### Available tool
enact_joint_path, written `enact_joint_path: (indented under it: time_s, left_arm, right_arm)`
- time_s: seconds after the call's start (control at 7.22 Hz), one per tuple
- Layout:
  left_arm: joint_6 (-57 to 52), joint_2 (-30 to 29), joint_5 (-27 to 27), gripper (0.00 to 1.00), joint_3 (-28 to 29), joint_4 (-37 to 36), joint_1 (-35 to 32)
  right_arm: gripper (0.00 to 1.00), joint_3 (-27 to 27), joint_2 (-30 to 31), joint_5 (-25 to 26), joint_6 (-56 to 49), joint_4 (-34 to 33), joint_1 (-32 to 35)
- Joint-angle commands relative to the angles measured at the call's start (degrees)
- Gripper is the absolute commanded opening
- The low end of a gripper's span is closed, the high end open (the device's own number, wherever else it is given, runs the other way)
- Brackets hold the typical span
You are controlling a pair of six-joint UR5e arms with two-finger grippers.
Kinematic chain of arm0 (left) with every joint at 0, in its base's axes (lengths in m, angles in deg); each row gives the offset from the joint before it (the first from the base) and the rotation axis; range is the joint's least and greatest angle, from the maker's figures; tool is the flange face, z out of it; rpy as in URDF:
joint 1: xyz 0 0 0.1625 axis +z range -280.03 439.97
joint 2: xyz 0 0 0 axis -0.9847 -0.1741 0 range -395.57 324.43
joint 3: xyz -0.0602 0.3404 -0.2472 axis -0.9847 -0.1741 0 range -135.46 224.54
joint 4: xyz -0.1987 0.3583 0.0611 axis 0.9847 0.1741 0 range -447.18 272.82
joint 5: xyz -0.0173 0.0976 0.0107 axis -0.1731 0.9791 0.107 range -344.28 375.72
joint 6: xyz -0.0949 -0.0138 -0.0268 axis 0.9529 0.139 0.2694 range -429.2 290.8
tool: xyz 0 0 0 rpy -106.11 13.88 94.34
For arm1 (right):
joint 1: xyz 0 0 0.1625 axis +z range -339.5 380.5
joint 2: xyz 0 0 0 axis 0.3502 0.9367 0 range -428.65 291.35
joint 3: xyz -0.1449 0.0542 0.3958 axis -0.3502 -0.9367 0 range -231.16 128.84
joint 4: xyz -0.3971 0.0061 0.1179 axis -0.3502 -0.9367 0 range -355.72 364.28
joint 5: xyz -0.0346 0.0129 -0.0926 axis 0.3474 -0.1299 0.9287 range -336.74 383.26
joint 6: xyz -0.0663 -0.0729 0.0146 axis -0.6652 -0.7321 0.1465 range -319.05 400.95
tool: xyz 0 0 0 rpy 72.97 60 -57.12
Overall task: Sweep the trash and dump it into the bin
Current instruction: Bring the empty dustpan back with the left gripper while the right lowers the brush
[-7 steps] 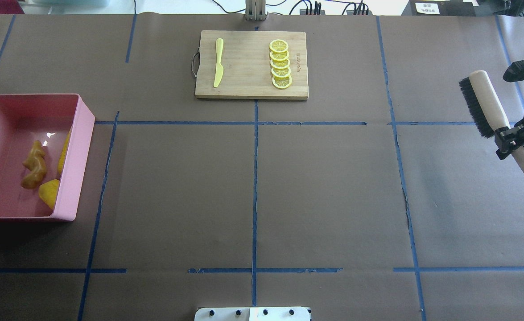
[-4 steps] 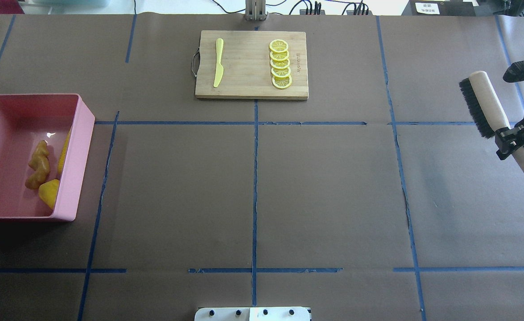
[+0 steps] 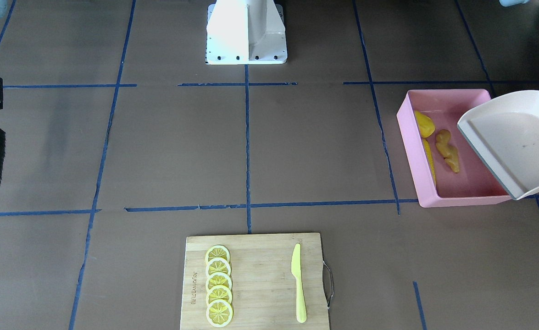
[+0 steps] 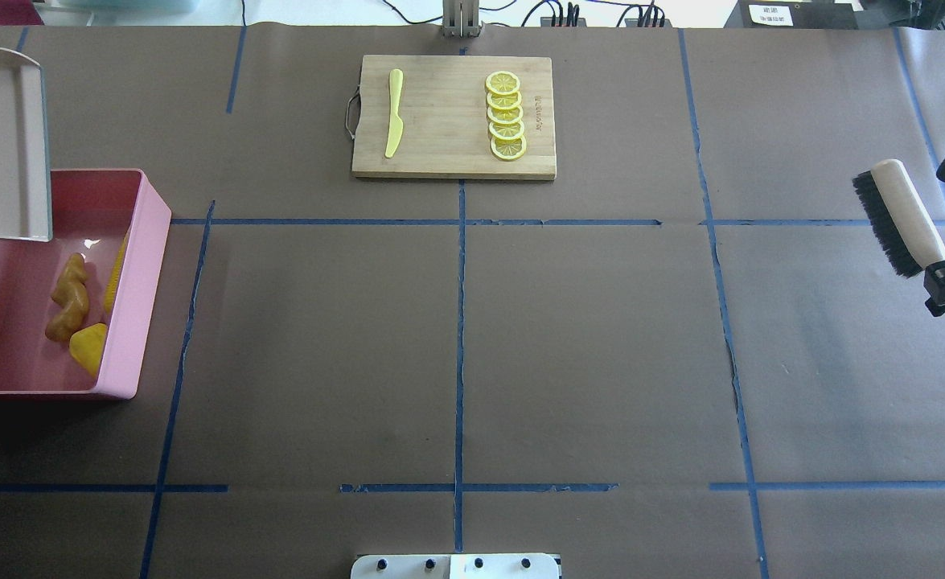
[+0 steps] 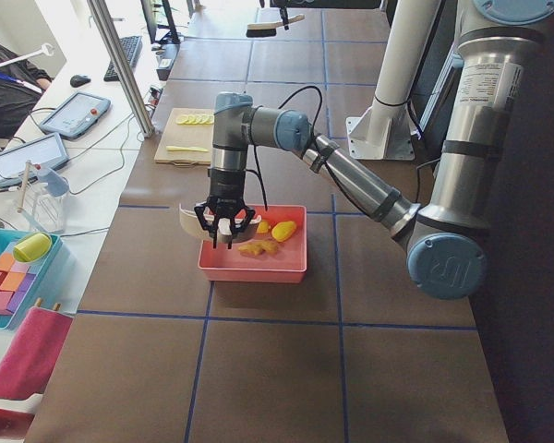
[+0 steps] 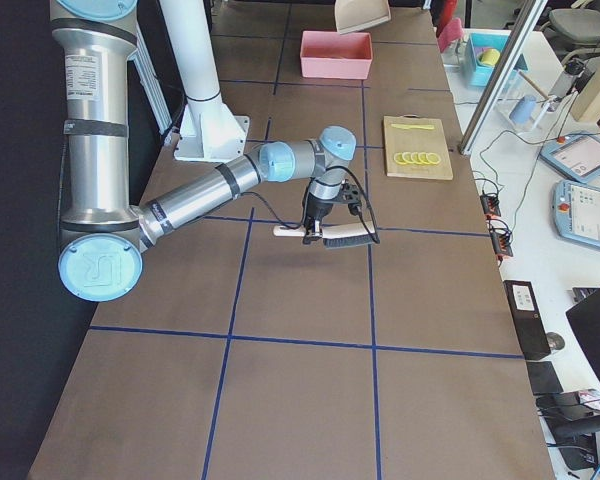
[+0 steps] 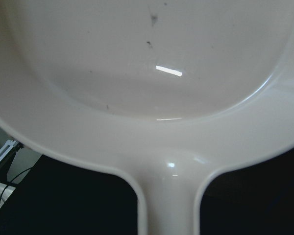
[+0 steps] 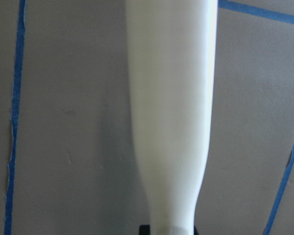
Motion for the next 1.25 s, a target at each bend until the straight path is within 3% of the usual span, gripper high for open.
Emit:
enact_joint_path:
  time_s: [0.0, 0.28, 0.69, 1.11]
  left_arm:
    - [5.5, -2.6, -9.6, 0.00, -0.4, -0.8, 2.7]
    - [13.2, -4.8, -13.8, 0.00, -1.4, -0.6, 9.0]
    - [19.6, -7.6, -14.6, 0.00, -1.2, -0.3, 16.0]
    - [21.2, -8.8, -14.6, 0.00, -0.9, -0.3, 18.1]
  right_arm:
    - [0.00, -3.9, 4.3, -4.1, 4.3, 10.3, 0.0]
    - [0.00, -6.5, 4.1, -6.9, 9.4, 13.2, -0.2]
    - [0.00, -15.0, 3.9, -8.5, 18.3, 25.2, -3.7]
    - [0.01, -15.4, 4.2, -8.5, 18.8, 25.5, -5.5]
